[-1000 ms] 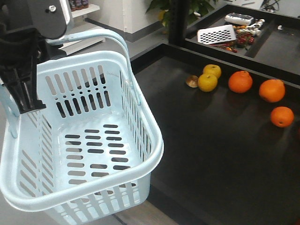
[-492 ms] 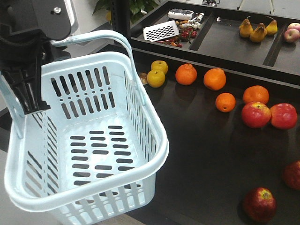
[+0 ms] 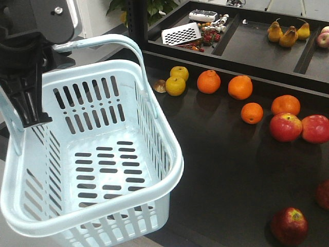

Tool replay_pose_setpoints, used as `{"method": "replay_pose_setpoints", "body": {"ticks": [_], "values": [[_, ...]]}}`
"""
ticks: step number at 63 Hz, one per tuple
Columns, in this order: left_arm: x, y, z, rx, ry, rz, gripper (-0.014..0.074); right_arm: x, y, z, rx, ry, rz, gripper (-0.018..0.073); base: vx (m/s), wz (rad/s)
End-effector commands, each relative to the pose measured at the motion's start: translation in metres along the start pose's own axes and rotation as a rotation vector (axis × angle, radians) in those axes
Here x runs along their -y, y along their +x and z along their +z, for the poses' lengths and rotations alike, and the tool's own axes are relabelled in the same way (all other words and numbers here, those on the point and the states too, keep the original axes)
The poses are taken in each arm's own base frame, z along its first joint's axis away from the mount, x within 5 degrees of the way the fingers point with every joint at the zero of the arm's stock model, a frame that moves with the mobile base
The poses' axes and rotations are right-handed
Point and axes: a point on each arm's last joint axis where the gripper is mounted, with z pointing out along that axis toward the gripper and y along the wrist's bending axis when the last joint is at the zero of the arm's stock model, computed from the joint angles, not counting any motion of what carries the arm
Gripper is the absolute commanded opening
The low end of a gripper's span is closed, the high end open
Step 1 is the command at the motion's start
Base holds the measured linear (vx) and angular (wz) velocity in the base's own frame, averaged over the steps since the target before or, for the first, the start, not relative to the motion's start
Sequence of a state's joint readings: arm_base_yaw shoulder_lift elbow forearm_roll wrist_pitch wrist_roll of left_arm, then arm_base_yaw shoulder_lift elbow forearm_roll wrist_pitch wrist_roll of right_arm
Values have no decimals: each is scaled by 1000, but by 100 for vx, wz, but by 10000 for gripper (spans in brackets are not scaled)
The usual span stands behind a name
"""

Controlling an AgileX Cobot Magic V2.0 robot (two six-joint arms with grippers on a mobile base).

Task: Pick three apples into basket with both arms
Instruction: 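Drive the base up to the fruit table holding the basket with the left gripper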

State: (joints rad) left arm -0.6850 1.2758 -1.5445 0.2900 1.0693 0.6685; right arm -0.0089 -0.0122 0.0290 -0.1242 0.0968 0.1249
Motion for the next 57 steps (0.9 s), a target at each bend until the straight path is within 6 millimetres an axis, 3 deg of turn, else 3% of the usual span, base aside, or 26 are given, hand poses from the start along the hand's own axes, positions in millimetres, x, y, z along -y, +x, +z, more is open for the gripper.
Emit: {"method": "replay_pose_setpoints", "body": {"ticks": [1,57], "values": [[-12,-5,-19,93,-95,-25,-6,-1,-4,-1,79,-9,-12,-8,0,-2],[-12,-5,-19,92,-95,-25,-6,-1,-4,-1,79,-9,-12,-8,0,-3]]}}
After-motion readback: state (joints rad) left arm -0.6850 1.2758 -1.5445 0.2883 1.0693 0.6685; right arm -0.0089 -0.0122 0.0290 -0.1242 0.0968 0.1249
